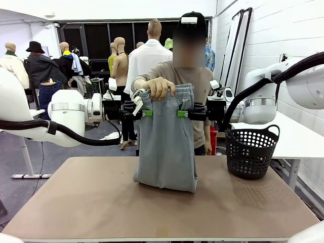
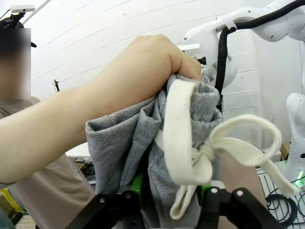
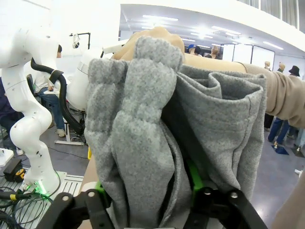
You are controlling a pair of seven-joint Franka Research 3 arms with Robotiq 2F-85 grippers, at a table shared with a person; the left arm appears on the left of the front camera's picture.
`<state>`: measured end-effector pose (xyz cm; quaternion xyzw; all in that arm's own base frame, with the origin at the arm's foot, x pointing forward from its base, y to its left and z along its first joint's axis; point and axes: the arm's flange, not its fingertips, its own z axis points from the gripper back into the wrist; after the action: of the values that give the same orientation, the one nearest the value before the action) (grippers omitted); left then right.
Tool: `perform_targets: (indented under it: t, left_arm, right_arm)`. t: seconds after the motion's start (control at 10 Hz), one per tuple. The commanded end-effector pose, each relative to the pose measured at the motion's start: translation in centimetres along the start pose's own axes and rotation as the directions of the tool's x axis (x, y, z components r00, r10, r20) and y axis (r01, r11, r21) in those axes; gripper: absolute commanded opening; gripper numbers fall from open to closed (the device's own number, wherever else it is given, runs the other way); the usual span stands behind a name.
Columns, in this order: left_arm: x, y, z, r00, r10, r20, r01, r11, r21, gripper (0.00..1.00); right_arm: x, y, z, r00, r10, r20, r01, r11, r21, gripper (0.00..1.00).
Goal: Fold the training pants.
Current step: Release the ends of the Training pants and then grab the overlapped ends.
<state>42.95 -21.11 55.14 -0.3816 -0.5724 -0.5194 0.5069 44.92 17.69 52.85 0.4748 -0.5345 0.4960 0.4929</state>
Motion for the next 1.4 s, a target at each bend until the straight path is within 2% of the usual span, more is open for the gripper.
perform_targets:
  t: [0.0, 0.9, 1.3]
  left_arm:
    - [0.3, -0.3, 0.7, 1.0, -0.003, -0.019, 0.003, 1.0, 0.017, 1.0]
    - [0.3, -1.4, 4.7, 1.0, 0.013, -0.028, -0.01, 0.995, 0.102, 1.0]
    - [0.5, -1.3, 6.2, 1.0, 0.015, -0.019, -0.013, 0.992, 0.125, 1.0]
  right_arm:
    - [0.4, 0.1, 0.4, 0.999, -0.026, -0.029, 0.026, 1.0, -0.005, 1.0]
    - [1.3, 0.8, 4.8, 0.996, -0.036, -0.077, 0.029, 0.996, -0.087, 1.0]
    - [1.4, 1.6, 6.6, 0.997, -0.037, -0.073, 0.027, 0.991, -0.13, 1.0]
